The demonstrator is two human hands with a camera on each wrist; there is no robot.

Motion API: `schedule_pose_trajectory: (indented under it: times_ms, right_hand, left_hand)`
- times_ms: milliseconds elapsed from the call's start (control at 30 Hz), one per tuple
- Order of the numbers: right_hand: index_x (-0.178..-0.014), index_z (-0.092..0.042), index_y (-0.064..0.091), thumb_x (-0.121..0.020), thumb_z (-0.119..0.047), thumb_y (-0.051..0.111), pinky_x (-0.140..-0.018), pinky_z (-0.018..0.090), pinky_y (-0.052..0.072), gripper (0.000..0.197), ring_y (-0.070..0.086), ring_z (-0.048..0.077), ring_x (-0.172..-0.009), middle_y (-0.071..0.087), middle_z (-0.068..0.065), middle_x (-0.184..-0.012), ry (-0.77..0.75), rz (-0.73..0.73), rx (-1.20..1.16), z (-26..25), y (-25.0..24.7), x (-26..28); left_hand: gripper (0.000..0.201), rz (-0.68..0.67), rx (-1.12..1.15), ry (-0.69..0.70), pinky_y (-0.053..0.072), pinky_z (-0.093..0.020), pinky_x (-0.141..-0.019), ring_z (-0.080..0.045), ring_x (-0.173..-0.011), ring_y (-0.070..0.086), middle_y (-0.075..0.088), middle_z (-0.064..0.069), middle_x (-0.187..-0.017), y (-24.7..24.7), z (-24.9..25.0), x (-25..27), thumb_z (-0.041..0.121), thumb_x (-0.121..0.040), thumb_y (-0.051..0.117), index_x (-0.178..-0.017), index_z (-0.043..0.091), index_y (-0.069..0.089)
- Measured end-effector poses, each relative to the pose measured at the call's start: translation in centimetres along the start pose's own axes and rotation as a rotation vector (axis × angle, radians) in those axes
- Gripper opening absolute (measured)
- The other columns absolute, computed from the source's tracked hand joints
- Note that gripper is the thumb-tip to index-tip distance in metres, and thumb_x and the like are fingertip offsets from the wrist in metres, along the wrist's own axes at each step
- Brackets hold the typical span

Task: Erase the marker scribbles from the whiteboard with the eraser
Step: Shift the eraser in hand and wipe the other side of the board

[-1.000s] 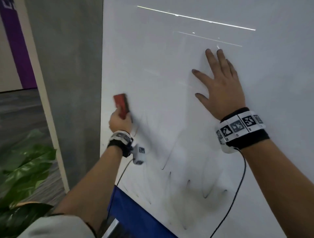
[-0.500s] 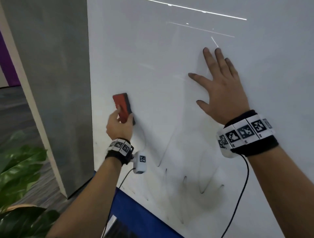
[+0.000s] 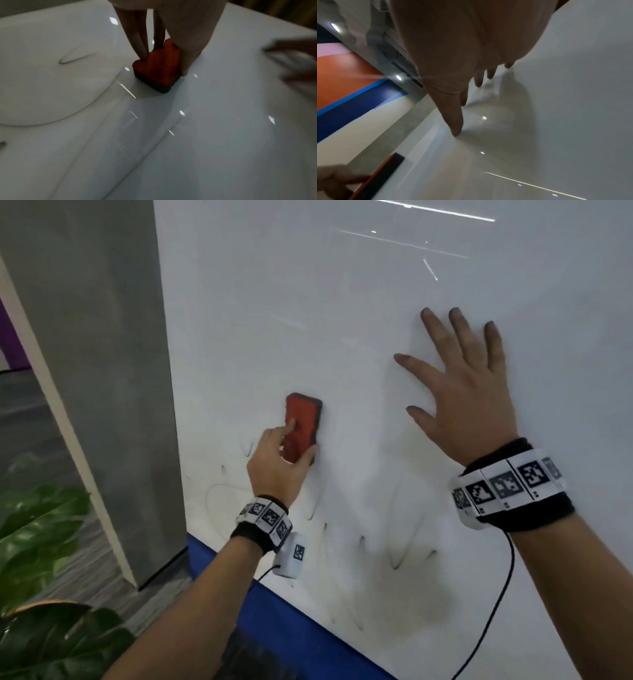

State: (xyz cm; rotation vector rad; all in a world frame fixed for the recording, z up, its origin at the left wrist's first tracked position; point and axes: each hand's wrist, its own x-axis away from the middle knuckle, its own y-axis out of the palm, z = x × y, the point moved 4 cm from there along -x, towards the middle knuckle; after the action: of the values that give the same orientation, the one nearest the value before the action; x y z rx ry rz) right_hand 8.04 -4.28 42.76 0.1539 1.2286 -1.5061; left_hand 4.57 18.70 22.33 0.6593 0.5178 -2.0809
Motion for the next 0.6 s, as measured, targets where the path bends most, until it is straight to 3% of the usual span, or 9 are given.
schedule_pose_trajectory:
  times_ms: [67,100,267,367,433,533,600]
  right_hand:
    - [-0.147,-0.028,0.05,-0.081,-0.038,0.079,-0.123,0.063,0.003,0.073,0.01,0.037,-0.157,0.012,0.008,-0.17,0.087,0.045,0.033,2.0,-0.8,2.6]
    - [-0.149,-0.029,0.049,-0.082,-0.042,0.078,-0.123,0.063,0.002,0.074,0.01,0.037,-0.157,0.013,0.008,-0.17,0.123,0.067,0.033,2.7,-0.9,3.8]
    - [-0.15,-0.026,0.047,-0.087,-0.041,0.075,-0.124,0.061,0.005,0.071,0.012,0.041,-0.156,0.016,0.013,-0.169,0.129,0.105,0.011,4.1,-0.7,5.6]
    - [-0.148,-0.029,0.048,-0.084,-0.041,0.075,-0.123,0.061,0.003,0.07,0.01,0.044,-0.155,0.015,0.012,-0.17,0.173,0.073,0.018,4.5,-1.2,6.5]
    - [-0.148,-0.032,0.048,-0.087,-0.049,0.071,-0.123,0.062,0.004,0.068,0.011,0.048,-0.153,0.015,0.013,-0.169,0.266,0.101,0.031,6.5,-2.3,8.4]
    - [-0.151,-0.032,0.045,-0.092,-0.066,0.06,-0.123,0.064,0.007,0.07,0.012,0.053,-0.151,0.016,0.016,-0.168,0.382,0.167,0.036,9.4,-4.0,11.5]
    - [-0.154,-0.03,0.041,-0.092,-0.067,0.06,-0.122,0.064,0.007,0.074,0.011,0.054,-0.151,0.014,0.019,-0.168,0.401,0.155,0.018,10.1,-4.1,12.4]
  left_hand:
    - [0.055,0.071,-0.009,-0.043,0.061,-0.041,-0.081,-0.013,-0.095,0.068,0.066,0.013,-0.112,-0.3,0.2,-0.9,0.04,-0.076,0.086,-0.126,0.027,0.065]
    - [0.054,0.064,-0.034,0.005,0.06,-0.04,-0.08,-0.014,-0.094,0.068,0.067,0.011,-0.11,0.0,0.9,-0.6,0.04,-0.077,0.086,-0.125,0.026,0.066]
    - [0.042,-0.185,-0.071,0.422,0.058,-0.039,-0.071,-0.022,-0.09,0.065,0.068,0.0,-0.107,5.2,6.4,6.3,0.03,-0.077,0.089,-0.113,0.018,0.072]
    - [0.04,-0.237,-0.092,0.485,0.056,-0.039,-0.07,-0.023,-0.089,0.063,0.068,-0.001,-0.105,5.3,6.5,7.0,0.03,-0.076,0.091,-0.109,0.017,0.073]
    - [0.046,-0.192,-0.088,0.376,0.057,-0.04,-0.071,-0.022,-0.091,0.062,0.067,0.001,-0.105,4.6,5.8,5.4,0.035,-0.074,0.091,-0.111,0.018,0.071]
    - [0.055,-0.018,0.011,0.07,0.06,-0.043,-0.071,-0.018,-0.094,0.065,0.062,0.01,-0.11,3.8,4.8,4.0,0.041,-0.072,0.09,-0.117,0.026,0.062]
    - [0.054,-0.043,0.009,0.052,0.06,-0.043,-0.072,-0.018,-0.092,0.064,0.061,0.012,-0.108,4.9,6.3,5.9,0.042,-0.071,0.089,-0.115,0.029,0.06]
